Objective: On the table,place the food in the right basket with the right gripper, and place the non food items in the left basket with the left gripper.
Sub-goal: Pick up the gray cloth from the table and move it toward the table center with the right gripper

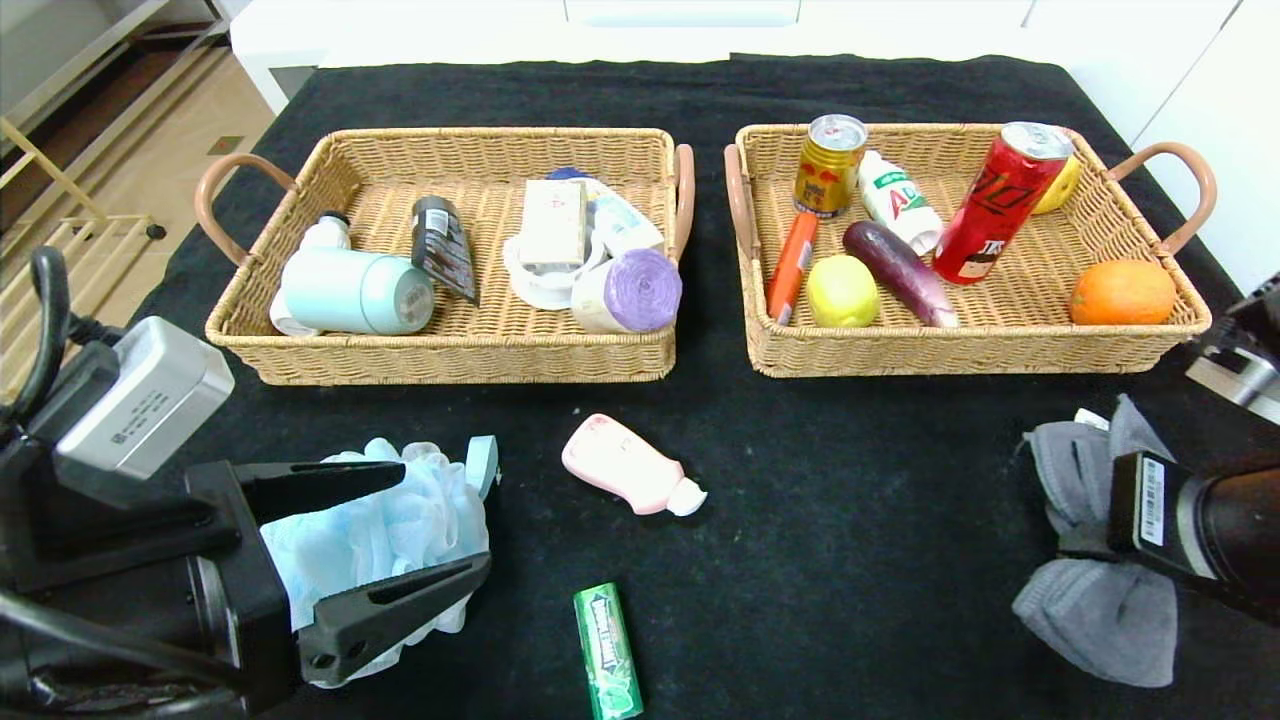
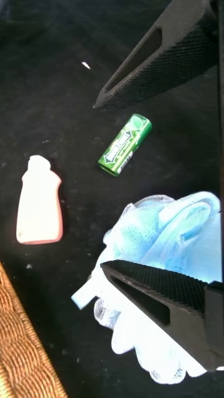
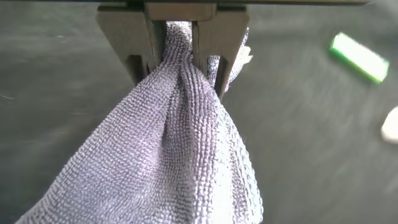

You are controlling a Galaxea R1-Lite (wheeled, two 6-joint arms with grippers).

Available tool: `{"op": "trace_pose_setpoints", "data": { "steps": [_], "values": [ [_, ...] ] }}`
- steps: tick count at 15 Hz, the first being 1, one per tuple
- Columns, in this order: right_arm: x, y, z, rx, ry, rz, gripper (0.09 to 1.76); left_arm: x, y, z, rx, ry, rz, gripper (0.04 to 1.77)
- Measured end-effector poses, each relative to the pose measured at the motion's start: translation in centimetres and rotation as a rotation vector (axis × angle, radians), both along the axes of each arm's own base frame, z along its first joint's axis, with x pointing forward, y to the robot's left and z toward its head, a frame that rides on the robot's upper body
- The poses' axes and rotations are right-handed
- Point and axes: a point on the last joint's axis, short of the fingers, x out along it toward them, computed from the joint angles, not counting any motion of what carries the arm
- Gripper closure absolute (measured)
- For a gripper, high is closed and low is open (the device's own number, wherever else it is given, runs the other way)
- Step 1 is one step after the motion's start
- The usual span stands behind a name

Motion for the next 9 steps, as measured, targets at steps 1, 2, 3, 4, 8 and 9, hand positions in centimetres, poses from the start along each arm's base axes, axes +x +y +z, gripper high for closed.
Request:
{"op": "trace_pose_setpoints", "data": {
  "steps": [1, 2, 3, 4, 8, 9],
  "values": [
    [0.0, 1.0, 0.3, -0.015, -0.014, 0.052, 1.52, 0.0, 0.0, 0.0, 0.002, 0.001, 0.001, 0.09],
    [0.1, 2.2, 0.5, -0.033, -0.027, 0.104, 1.52, 0.1, 0.0, -0.1, 0.003, 0.002, 0.001, 0.09],
    [0.1, 3.3, 0.5, -0.049, -0.036, 0.152, 1.52, 0.1, 0.0, -0.1, 0.004, 0.003, 0.002, 0.09],
    [0.2, 4.3, 0.7, -0.060, -0.047, 0.194, 1.52, 0.1, -0.1, -0.1, 0.004, 0.004, 0.002, 0.09],
    [1.0, 8.7, 0.8, -0.080, -0.063, 0.327, 1.52, 0.3, -0.1, -0.2, 0.009, 0.010, 0.007, 0.09],
    [1.2, 9.6, 0.9, -0.080, -0.068, 0.348, 1.52, 0.3, -0.1, -0.2, 0.011, 0.008, 0.011, 0.09]
  ]
}}
